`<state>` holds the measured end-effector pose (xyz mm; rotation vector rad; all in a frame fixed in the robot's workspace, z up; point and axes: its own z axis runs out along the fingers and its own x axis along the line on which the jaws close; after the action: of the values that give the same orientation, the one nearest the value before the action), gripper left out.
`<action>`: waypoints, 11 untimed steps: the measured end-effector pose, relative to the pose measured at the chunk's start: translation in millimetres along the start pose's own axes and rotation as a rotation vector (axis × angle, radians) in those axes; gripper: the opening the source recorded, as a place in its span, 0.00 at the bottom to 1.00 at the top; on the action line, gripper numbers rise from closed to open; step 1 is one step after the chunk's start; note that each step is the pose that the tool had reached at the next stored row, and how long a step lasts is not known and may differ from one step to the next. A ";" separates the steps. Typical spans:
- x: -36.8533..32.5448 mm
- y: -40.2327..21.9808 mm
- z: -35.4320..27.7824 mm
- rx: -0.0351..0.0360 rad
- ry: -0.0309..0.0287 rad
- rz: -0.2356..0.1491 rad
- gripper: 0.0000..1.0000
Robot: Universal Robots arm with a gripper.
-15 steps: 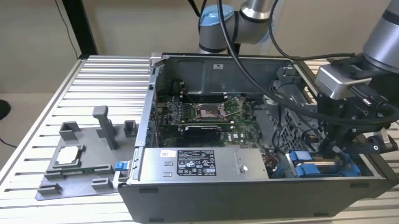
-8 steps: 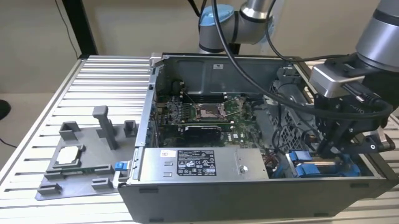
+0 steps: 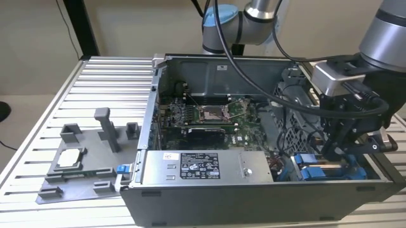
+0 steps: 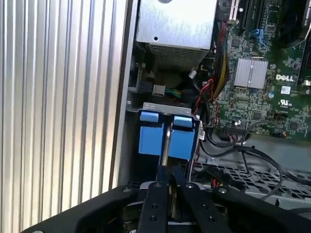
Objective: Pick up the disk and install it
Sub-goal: 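Insert the second disk wire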
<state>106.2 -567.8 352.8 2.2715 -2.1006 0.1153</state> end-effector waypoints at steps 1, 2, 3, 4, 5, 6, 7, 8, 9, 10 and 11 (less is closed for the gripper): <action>-0.2 0.0 0.1 -0.0004 0.0004 0.011 0.00; -0.3 0.0 0.2 -0.0006 0.0008 0.020 0.00; -0.5 0.0 0.4 -0.0008 0.0009 0.030 0.00; -0.5 0.0 0.4 -0.0010 0.0011 0.037 0.00; -0.5 0.0 0.4 -0.0010 0.0011 0.037 0.00; -0.5 0.0 0.4 -0.0010 0.0012 0.037 0.00; -0.6 0.0 0.5 -0.0010 0.0011 0.037 0.00; -0.6 0.0 0.5 -0.0011 0.0011 0.037 0.00; -0.6 0.0 0.5 -0.0011 0.0011 0.037 0.00; -0.6 0.0 0.5 -0.0011 0.0011 0.037 0.00; -0.6 0.0 0.5 -0.0010 0.0011 0.037 0.00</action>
<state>106.2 -567.2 352.3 2.2318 -2.1425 0.1168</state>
